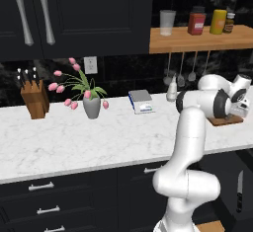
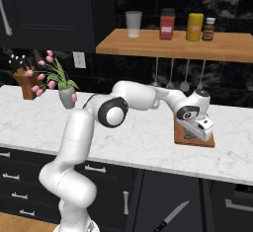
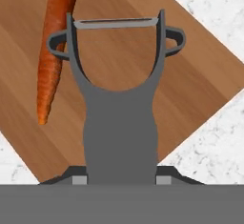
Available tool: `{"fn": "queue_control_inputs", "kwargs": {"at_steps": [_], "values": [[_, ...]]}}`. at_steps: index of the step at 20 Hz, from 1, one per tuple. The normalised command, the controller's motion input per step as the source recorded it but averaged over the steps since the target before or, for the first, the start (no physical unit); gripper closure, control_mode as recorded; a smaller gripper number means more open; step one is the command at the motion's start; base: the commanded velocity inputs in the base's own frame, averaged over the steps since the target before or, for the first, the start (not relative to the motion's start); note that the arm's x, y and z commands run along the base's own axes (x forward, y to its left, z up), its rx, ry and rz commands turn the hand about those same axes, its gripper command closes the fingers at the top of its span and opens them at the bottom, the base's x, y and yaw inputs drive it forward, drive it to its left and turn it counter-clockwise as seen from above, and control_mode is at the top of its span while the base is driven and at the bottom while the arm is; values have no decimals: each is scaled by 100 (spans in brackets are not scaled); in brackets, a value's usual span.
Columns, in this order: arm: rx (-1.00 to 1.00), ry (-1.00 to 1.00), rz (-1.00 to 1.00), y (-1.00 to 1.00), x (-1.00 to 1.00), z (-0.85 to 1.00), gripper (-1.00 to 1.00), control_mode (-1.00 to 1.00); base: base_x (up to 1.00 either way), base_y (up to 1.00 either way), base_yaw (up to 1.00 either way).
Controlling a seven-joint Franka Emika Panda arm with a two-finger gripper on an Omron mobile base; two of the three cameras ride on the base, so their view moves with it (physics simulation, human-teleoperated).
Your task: Place the appropriate cutting tool for cutting the carrot skin on the cutting board.
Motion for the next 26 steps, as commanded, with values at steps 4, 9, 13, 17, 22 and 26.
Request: {"fn": "queue_control_inputs", "kwargs": {"at_steps": [4, 9, 13, 17, 22, 26], "values": [[0, 0, 0, 9, 4, -46, 100, -100, 0, 0, 0], [0, 0, 0, 18, 2, -42, 100, -100, 0, 0, 0], [0, 0, 0, 9, 30, -8, -100, -100, 0, 0, 0], [0, 0, 0, 0, 33, -1, -100, -100, 0, 0, 0], [0, 0, 0, 0, 15, 0, -100, -100, 0, 0, 0], [0, 0, 0, 0, -32, 46, -100, -100, 0, 0, 0]]}}
